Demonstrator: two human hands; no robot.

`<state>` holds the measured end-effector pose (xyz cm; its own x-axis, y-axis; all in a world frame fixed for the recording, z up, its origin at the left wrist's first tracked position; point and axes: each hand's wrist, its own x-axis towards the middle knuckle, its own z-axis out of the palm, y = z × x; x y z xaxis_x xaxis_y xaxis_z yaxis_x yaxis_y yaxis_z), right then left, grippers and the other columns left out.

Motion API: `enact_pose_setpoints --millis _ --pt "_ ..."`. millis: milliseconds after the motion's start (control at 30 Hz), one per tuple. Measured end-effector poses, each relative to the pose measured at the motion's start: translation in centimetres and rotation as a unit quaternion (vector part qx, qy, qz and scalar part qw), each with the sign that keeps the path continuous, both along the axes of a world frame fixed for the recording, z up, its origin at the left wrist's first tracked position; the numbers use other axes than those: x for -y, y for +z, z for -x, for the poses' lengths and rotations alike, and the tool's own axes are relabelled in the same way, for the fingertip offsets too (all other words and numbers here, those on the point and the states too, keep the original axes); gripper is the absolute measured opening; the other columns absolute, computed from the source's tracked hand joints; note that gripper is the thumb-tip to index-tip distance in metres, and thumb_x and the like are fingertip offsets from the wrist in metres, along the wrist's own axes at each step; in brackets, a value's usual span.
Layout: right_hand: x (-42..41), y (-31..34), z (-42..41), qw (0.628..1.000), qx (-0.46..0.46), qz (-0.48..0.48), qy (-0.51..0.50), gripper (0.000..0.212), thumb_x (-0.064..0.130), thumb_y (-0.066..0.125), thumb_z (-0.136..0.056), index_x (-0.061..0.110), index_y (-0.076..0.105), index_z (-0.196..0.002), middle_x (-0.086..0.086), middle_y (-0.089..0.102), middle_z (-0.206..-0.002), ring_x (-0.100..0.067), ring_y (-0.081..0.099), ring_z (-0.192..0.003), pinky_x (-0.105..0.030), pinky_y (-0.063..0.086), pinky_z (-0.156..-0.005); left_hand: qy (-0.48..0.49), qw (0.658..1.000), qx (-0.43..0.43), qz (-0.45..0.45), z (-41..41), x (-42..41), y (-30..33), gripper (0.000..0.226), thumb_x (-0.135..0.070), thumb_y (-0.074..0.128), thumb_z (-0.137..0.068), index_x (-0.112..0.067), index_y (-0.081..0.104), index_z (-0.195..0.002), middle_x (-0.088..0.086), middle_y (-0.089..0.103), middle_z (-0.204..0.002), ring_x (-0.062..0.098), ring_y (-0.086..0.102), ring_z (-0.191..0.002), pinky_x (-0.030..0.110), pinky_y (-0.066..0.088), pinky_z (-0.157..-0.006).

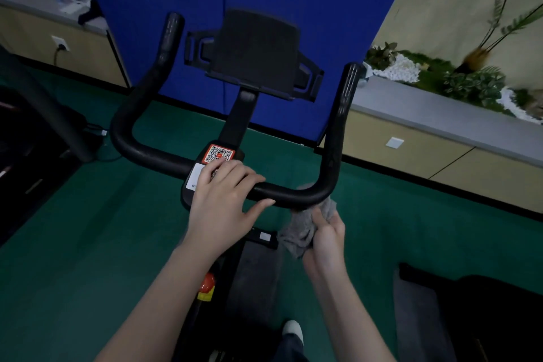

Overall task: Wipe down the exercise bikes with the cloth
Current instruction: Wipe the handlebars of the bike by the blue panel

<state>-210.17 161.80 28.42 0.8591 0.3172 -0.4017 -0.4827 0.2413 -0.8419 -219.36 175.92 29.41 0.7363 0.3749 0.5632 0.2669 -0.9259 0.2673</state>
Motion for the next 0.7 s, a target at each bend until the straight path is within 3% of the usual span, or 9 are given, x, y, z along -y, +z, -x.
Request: enact_pose_setpoints --millis 133,267,433,567,633,700 --pt "0.3 0.0 1.0 0.997 0.016 -0.018 0.068 0.027 -0.001 0.042 -0.099 0.007 0.058 -0.118 -0.011 0.071 -0.106 -0.025 0.068 -0.099 -0.038 0.053 -0.091 0.003 1.000 -0.001 -0.004 0.0 0.0 -0.1 0.034 -0.052 0.060 -0.085 -0.022 0.069 -0.099 -0.010 0.063 -0.095 0.015 0.056 -0.104 0.035 0.028 -0.107" --pt "0.1 -0.1 0.2 0.998 0.022 0.001 0.055 0.031 -0.004 0.042 -0.097 0.007 0.056 -0.122 -0.015 0.067 -0.117 -0.027 0.064 -0.109 -0.040 0.049 -0.097 0.002 1.000 -0.005 0.000 0.0 0.1 0.1 0.034 -0.051 0.061 -0.085 -0.022 0.069 -0.099 -0.010 0.063 -0.095 0.016 0.056 -0.104 0.035 0.028 -0.107" --pt "-0.5 0.3 2.5 0.994 -0.010 -0.029 0.107 0.023 -0.005 0.042 -0.097 -0.003 0.055 -0.116 -0.015 0.072 -0.100 -0.023 0.071 -0.086 -0.028 0.058 -0.075 0.002 1.000 -0.012 0.002 0.1 0.1 0.2 0.035 -0.052 0.060 -0.085 -0.022 0.069 -0.100 -0.010 0.063 -0.096 0.015 0.057 -0.104 0.034 0.026 -0.108" --pt "0.4 0.6 0.4 0.999 -0.029 -0.006 0.015 0.028 -0.001 0.048 -0.096 -0.003 0.052 -0.124 -0.022 0.065 -0.116 -0.031 0.066 -0.101 -0.036 0.055 -0.084 -0.001 1.000 -0.023 0.013 0.1 0.2 0.4 0.035 -0.052 0.060 -0.085 -0.022 0.068 -0.101 -0.011 0.063 -0.096 0.014 0.056 -0.104 0.033 0.027 -0.108" --pt "0.8 0.7 -0.6 0.998 -0.035 0.007 -0.046 0.033 0.003 0.049 -0.097 0.000 0.047 -0.129 -0.021 0.062 -0.119 -0.027 0.065 -0.098 -0.033 0.055 -0.079 -0.002 1.000 -0.022 0.017 0.2 0.2 0.4 0.036 -0.052 0.060 -0.084 -0.022 0.069 -0.101 -0.010 0.063 -0.096 0.015 0.056 -0.104 0.034 0.027 -0.108" --pt "0.8 0.6 -0.3 0.999 -0.010 0.021 -0.037 0.029 0.006 0.049 -0.098 0.001 0.046 -0.126 -0.019 0.062 -0.114 -0.023 0.065 -0.096 -0.032 0.055 -0.079 -0.003 1.000 -0.022 0.013 0.2 0.2 0.5 0.037 -0.053 0.059 -0.084 -0.021 0.069 -0.101 -0.009 0.063 -0.096 0.016 0.057 -0.104 0.035 0.028 -0.109"
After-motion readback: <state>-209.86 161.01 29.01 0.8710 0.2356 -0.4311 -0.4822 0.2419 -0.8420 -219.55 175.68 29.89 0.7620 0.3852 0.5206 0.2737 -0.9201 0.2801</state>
